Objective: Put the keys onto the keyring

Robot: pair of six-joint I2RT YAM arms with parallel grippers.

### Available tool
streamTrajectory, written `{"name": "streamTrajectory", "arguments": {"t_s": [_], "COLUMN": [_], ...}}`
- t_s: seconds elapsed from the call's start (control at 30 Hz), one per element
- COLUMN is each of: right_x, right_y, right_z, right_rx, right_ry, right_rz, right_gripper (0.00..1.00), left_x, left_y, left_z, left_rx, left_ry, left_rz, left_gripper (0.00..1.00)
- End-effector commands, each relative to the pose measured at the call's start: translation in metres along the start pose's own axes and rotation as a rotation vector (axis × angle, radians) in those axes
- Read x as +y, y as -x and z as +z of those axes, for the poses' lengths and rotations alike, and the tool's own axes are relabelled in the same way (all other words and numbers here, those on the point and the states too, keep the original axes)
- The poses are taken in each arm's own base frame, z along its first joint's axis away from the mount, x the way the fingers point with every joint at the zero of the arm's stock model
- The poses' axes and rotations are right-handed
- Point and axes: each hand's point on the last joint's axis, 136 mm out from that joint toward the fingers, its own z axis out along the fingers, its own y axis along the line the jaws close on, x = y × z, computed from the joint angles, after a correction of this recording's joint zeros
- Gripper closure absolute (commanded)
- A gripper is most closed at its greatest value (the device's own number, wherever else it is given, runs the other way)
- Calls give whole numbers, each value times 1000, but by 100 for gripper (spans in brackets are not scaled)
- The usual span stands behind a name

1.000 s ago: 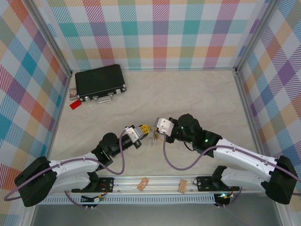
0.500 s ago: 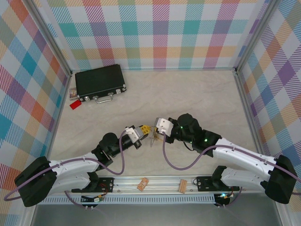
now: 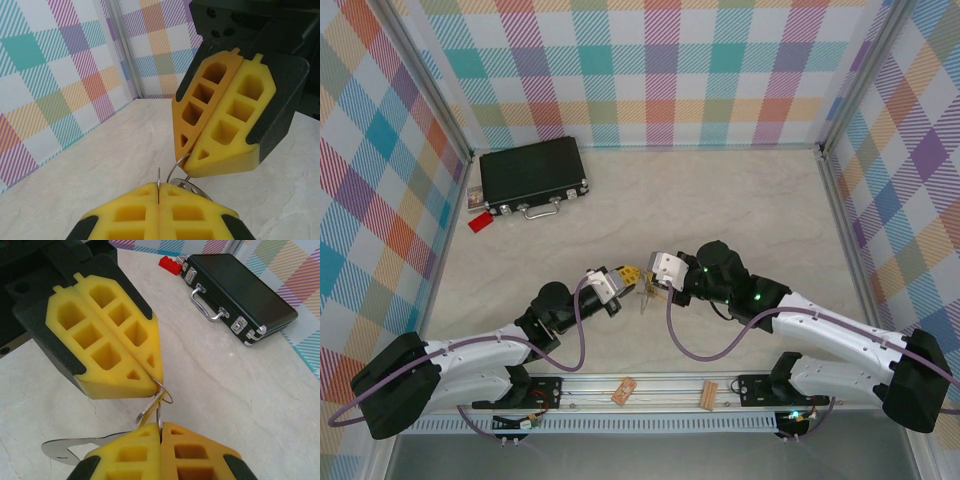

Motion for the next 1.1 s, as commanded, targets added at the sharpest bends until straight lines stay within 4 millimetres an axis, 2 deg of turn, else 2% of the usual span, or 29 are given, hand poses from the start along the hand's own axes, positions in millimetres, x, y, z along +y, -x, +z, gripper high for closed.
{"name": "streamTrajectory", "arguments": {"t_s": [0.0, 0.3, 0.67, 1.07], "right_x": [-7, -19, -17, -25], "right_y": [26, 24, 23, 19], "right_z": [-7, -7, -6, -6], "right_rx": [-75, -55, -55, -41], "right_ry": [-6, -54, -43, -81], "right_rz": [-4, 31, 29, 48], "right_gripper": [100, 100, 100, 100], "left_x": [-3, -3, -4, 2], "left_y": [7, 11, 11, 10], "left_z": [1, -1, -1, -2], "left_rx": [-20, -36, -36, -34], "left_ry": [-12, -10, -17, 17], "left_rz": [12, 8, 7, 6], "left_gripper": [100, 100, 100, 100]}}
